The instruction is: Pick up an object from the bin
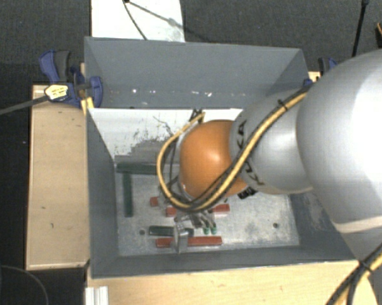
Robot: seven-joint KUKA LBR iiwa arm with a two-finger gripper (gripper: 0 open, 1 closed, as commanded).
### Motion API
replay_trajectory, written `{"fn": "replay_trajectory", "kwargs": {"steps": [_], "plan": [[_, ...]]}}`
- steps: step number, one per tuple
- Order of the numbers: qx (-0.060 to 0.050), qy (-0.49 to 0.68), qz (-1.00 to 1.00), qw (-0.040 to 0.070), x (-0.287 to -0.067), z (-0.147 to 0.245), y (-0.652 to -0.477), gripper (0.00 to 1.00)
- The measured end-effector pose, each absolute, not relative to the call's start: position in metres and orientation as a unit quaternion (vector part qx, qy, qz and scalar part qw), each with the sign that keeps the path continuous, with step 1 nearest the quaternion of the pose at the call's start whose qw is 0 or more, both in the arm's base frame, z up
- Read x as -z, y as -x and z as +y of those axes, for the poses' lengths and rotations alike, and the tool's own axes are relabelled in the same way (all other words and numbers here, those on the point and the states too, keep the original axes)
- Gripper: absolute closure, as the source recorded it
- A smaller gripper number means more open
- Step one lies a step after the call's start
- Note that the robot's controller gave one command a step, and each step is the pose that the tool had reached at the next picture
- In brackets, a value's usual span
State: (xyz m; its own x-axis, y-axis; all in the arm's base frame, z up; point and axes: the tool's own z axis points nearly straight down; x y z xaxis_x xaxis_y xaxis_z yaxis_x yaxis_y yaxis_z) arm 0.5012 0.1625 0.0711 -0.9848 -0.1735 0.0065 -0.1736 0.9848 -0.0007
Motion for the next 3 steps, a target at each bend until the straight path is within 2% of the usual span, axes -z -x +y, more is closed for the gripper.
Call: {"fn": "replay_trajectory", "kwargs": {"steps": [1, 2, 3], "plan": [[0.000, -0.019, -1.000, -0.003, -0.071, 0.134, -0.574, 0.00], [0.001, -0.018, -1.000, -0.001, -0.071, 0.136, -0.572, 1.00], [0.000, -0.034, -0.999, -0.005, -0.213, 0.094, -0.569, 1.00]]}}
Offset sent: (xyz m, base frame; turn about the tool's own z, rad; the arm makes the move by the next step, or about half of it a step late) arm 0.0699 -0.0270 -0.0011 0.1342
